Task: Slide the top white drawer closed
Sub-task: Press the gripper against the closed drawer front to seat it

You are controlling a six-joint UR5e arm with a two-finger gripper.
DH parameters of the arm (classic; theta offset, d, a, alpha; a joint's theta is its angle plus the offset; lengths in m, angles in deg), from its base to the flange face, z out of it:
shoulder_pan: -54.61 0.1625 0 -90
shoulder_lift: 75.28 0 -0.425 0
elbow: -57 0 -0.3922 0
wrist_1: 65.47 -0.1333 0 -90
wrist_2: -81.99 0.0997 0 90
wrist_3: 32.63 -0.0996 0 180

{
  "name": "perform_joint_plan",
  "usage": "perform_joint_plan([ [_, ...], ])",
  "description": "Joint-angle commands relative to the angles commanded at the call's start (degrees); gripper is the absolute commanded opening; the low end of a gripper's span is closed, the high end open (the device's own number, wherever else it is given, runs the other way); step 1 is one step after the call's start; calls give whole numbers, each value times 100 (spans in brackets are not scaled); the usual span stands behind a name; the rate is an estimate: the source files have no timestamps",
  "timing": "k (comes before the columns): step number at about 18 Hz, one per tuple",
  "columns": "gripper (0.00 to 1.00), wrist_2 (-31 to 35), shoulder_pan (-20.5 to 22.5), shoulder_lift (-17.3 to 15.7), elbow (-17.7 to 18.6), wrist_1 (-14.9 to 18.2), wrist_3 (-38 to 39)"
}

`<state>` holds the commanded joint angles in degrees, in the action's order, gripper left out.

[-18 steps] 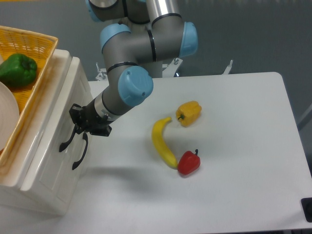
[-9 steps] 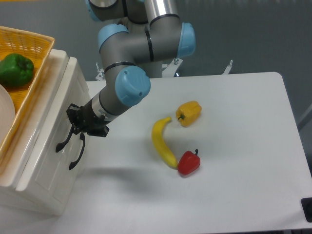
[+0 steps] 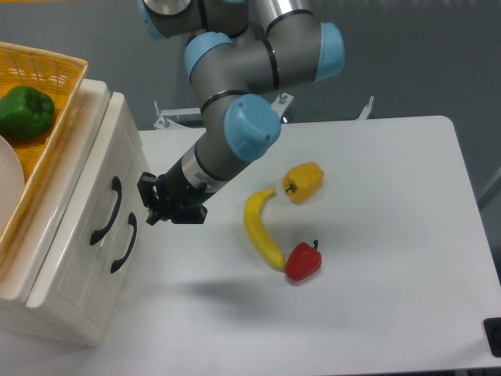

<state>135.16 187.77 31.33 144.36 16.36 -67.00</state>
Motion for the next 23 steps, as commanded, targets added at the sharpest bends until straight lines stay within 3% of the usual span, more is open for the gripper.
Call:
perform_joint_plan([
  [4,6,-88,-167,-88,17,0,158],
  [23,6,-194,-739,-281,70,-9,369],
])
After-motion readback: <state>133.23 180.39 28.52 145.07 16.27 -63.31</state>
